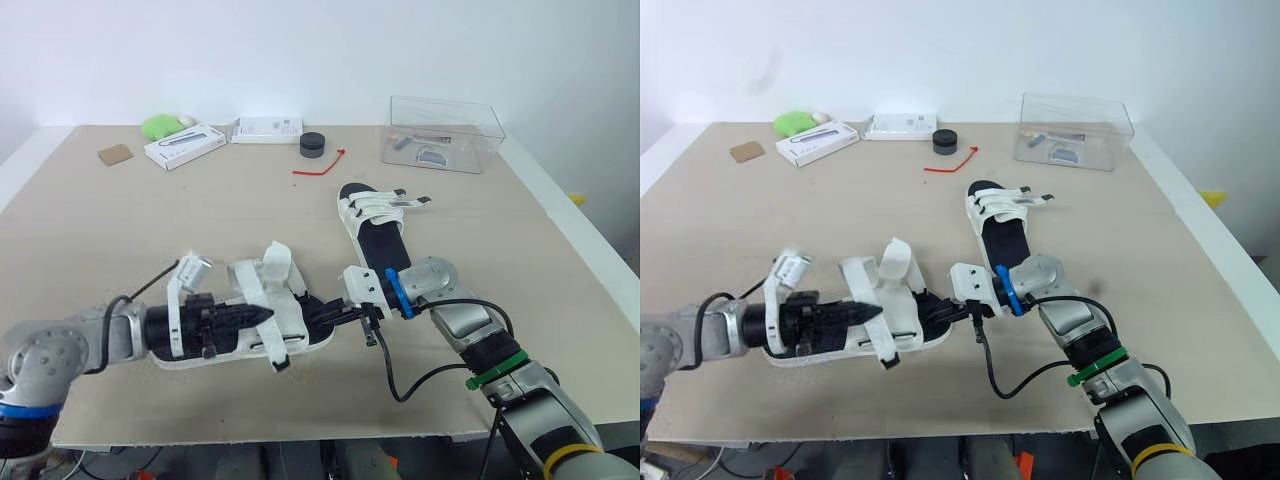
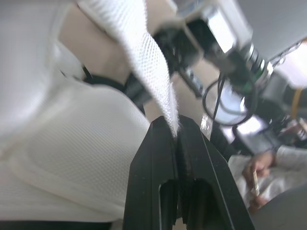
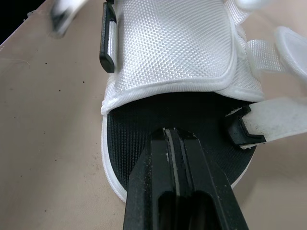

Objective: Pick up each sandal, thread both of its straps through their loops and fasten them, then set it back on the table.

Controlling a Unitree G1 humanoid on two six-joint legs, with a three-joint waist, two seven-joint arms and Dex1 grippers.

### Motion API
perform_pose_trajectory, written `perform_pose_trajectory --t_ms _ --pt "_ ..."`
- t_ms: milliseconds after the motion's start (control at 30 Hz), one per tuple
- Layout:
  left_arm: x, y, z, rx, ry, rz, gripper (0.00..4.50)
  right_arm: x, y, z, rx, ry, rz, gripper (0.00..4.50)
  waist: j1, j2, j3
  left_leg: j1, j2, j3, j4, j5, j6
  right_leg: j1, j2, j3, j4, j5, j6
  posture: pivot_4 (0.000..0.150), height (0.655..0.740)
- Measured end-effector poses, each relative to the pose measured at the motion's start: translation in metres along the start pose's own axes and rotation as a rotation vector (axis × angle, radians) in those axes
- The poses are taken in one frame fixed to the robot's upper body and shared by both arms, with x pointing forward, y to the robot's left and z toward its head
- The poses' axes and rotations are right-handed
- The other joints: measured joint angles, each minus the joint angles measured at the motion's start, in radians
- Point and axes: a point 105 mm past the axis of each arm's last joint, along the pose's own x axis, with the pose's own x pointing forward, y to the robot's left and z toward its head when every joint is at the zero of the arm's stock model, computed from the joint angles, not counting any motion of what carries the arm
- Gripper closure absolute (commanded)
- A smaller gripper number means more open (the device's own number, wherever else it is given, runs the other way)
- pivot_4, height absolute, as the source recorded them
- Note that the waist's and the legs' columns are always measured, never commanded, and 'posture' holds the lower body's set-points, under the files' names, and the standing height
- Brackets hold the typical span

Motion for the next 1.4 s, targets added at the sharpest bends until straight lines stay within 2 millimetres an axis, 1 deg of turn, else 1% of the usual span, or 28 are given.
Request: perform_pose_trajectory --t_ms 167,267,433,567,833,1033,1267,1400 --pt "-0.01 0.006 0.007 0.006 0.025 0.013 4.44 -0.001 0.001 0.0 -0.002 0.003 0.002 4.5 0.0 0.0 0.0 -0.001 0.0 0.0 0.0 0.0 0.0 0.0 -0.001 0.0 0.0 0.0 0.0 0.15 0.74" --pt "-0.011 0.007 0.011 0.003 0.024 -0.006 4.44 -0.001 0.001 0.0 0.0 0.005 0.0 4.5 0.0 0.0 0.0 -0.001 -0.001 0.0 0.0 0.0 0.0 0.0 -0.001 0.0 0.0 0.0 0.0 0.15 0.74" --pt "-0.01 0.003 0.024 -0.021 0.011 -0.056 4.44 -0.001 0.001 0.001 0.002 0.007 0.0 4.5 0.0 0.0 0.0 -0.001 -0.001 0.0 0.0 0.0 0.0 0.0 -0.001 0.0 0.0 -0.001 0.0 0.15 0.74" --pt "-0.013 0.003 0.03 -0.049 -0.004 -0.073 4.44 -0.002 0.002 0.001 -0.001 0.01 0.0 4.5 0.0 0.0 0.0 -0.002 -0.001 -0.001 0.0 -0.001 0.0 -0.001 -0.002 -0.001 0.0 -0.001 0.001 0.15 0.74" --pt "-0.015 0.005 0.026 -0.07 0.013 -0.074 4.44 -0.003 0.002 0.0 0.0 0.013 0.0 4.5 0.0 0.0 0.0 -0.002 -0.002 -0.001 0.0 -0.001 0.0 -0.001 -0.003 -0.001 0.0 -0.001 0.001 0.15 0.74" --pt "-0.014 0.002 0.021 -0.075 0.039 -0.095 4.44 -0.003 0.002 0.0 0.0 0.013 0.0 4.5 0.0 0.0 0.0 -0.002 -0.002 -0.001 0.0 -0.001 0.0 -0.001 -0.003 -0.001 0.0 -0.001 0.002 0.15 0.74" --pt "-0.009 0.012 0.015 -0.035 0.082 -0.054 4.44 -0.003 0.002 0.0 -0.001 0.014 0.002 4.5 0.0 0.0 0.0 -0.002 -0.002 -0.001 0.0 -0.001 0.0 -0.001 -0.003 -0.001 0.0 -0.001 0.002 0.15 0.74" --pt "-0.004 0.02 0.013 0.039 0.116 -0.021 4.44 -0.003 0.002 0.0 0.0 0.015 0.001 4.5 0.0 0.0 0.0 -0.002 -0.003 -0.001 0.0 -0.001 0.0 -0.001 -0.003 -0.001 0.0 -0.001 0.002 0.15 0.74"
